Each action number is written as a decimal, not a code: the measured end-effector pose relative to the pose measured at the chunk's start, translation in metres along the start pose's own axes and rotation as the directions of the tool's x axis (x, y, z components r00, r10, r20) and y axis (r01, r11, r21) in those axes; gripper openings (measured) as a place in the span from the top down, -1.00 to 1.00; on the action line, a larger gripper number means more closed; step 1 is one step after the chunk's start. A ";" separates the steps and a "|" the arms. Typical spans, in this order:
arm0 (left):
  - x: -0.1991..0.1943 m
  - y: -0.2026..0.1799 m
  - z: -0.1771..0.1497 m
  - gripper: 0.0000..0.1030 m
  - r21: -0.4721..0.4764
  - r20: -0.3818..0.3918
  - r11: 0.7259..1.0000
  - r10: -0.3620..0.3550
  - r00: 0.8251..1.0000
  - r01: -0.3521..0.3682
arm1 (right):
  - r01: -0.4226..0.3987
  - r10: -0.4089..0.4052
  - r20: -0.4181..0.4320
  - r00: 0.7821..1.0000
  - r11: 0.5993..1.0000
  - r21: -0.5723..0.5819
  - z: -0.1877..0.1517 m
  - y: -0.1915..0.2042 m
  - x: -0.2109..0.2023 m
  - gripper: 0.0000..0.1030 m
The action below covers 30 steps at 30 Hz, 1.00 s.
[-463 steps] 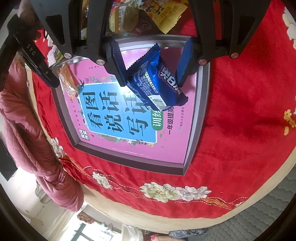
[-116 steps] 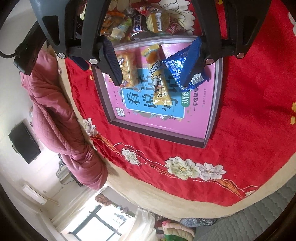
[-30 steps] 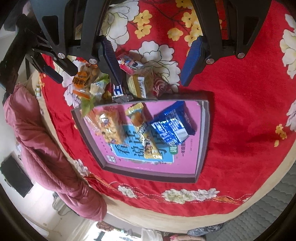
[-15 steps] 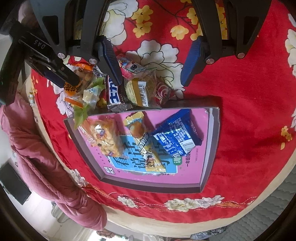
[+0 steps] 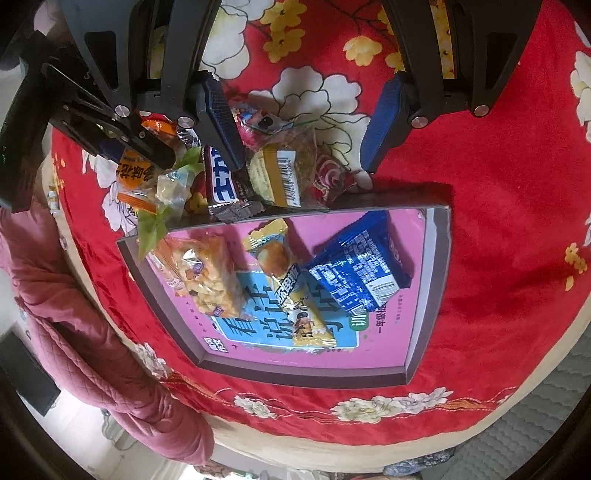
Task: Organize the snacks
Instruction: 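Grasp the orange-labelled peanut bag with the right tool while the left tool grasps a clear snack packet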
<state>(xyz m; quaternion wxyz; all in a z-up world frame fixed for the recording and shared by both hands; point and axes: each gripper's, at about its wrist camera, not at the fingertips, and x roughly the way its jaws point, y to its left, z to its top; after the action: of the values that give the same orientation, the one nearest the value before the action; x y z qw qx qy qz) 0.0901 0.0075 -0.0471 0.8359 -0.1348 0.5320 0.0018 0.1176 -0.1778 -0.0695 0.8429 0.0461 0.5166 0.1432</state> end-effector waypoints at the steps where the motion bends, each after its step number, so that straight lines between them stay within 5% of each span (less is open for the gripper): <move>1: 0.001 -0.001 0.000 -0.30 0.005 -0.001 1.000 0.003 1.000 -0.003 | -0.003 0.003 0.003 1.000 1.000 -0.002 0.000 -0.001 -0.001 -0.02; 16: 0.020 -0.001 0.004 -0.29 0.005 -0.017 1.000 0.020 1.000 -0.020 | 0.037 -0.036 0.041 0.998 0.999 -0.020 -0.001 -0.015 -0.016 0.13; 19: 0.023 0.000 0.004 -0.01 -0.001 -0.023 1.000 0.000 1.000 0.000 | 0.040 -0.039 0.039 0.998 0.999 -0.024 -0.001 -0.015 -0.015 0.13; 30: 0.019 0.008 0.000 0.23 -0.034 -0.015 0.998 -0.047 0.999 0.046 | 0.025 -0.024 0.039 0.999 0.999 -0.030 0.000 -0.012 -0.013 0.17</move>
<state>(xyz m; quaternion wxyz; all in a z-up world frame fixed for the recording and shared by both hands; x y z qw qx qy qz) 0.0972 0.0130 -0.0654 0.8292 -0.1614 0.5351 -0.0096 0.1146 -0.1928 -0.0606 0.8550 0.0295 0.4987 0.1397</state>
